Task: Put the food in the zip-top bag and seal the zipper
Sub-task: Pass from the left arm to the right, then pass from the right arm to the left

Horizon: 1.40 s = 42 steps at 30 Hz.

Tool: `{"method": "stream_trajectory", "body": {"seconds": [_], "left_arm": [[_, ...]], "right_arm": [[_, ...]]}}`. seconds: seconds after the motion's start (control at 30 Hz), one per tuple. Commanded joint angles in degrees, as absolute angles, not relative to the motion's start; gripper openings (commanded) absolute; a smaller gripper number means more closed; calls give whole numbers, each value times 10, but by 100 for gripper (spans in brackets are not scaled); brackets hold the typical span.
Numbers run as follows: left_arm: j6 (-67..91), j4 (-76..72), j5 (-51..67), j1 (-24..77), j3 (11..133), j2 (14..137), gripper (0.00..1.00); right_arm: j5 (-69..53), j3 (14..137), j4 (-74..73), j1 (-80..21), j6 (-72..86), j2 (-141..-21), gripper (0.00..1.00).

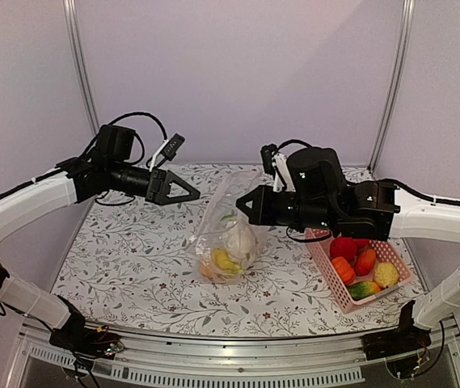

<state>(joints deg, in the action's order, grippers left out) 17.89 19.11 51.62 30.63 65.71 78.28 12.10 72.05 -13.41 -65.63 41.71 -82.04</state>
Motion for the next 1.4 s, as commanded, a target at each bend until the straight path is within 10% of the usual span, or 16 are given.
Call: {"method": "stream_trajectory", "body": {"seconds": [0.0, 0.6, 1.37], "left_arm": [[129, 219, 431, 333, 656, 732, 83], [150, 170, 105, 523, 467, 535, 97], [146, 114, 55, 576, 473, 579, 13]], "right_arm": [[159, 700, -106, -659, 447, -822, 0], [214, 714, -113, -659, 453, -804, 0], [225, 685, -126, -659, 467, -783, 0]]}}
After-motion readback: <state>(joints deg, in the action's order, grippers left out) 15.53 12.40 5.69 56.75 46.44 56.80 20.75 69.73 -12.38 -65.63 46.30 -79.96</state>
